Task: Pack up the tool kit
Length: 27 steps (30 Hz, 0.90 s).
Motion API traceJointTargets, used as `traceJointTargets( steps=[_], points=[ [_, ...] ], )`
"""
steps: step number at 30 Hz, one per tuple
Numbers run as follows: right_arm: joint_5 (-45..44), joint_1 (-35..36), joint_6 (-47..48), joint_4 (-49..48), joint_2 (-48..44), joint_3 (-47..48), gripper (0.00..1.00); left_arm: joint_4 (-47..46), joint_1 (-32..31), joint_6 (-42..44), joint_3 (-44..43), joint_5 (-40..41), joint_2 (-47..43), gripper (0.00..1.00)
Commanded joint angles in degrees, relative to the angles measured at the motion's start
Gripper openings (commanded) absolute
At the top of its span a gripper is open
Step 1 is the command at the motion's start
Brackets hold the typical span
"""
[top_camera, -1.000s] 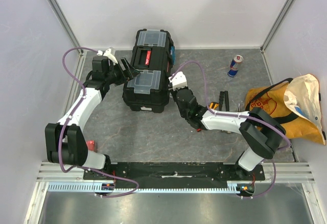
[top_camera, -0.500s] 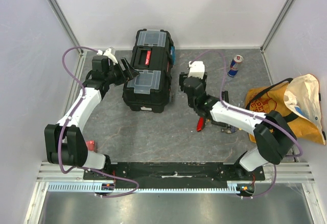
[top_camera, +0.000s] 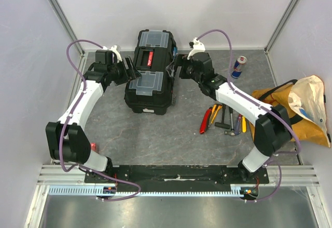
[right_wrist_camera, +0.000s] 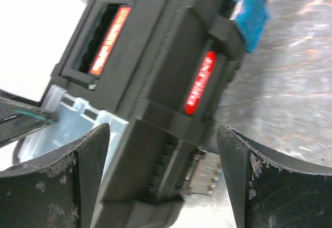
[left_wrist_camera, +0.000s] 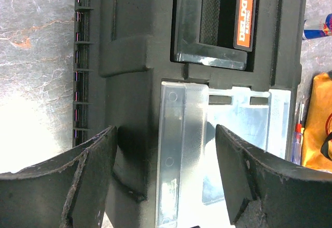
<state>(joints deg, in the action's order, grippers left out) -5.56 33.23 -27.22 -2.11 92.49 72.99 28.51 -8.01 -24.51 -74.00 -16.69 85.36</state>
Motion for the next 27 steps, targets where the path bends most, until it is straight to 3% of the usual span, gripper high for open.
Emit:
traceJointTargets(
  steps=[1,11,20,27],
  points=[
    [16.3,-0.3,-5.8,0.9,5.6,5.0,0.88,6.5,-1.3,2.9,0.1,-3.4,0.9,0.79],
    [25.8,3.2,-15.1,-6.7,2.6,-5.6,0.80,6.3,-1.3,1.8,8.2,-9.6,-3.6,0.76],
    [29.0,9.4,-18.7,-11.2,1.1,-10.4,0.80,6.6,-1.4,0.7,14.6,-12.4,-10.9,0.72],
    [24.9,15.6,-16.4,-7.5,-1.3,-10.6,0.80,9.8,-1.3,0.4,18.5,-5.2,-17.5,0.72]
  ],
)
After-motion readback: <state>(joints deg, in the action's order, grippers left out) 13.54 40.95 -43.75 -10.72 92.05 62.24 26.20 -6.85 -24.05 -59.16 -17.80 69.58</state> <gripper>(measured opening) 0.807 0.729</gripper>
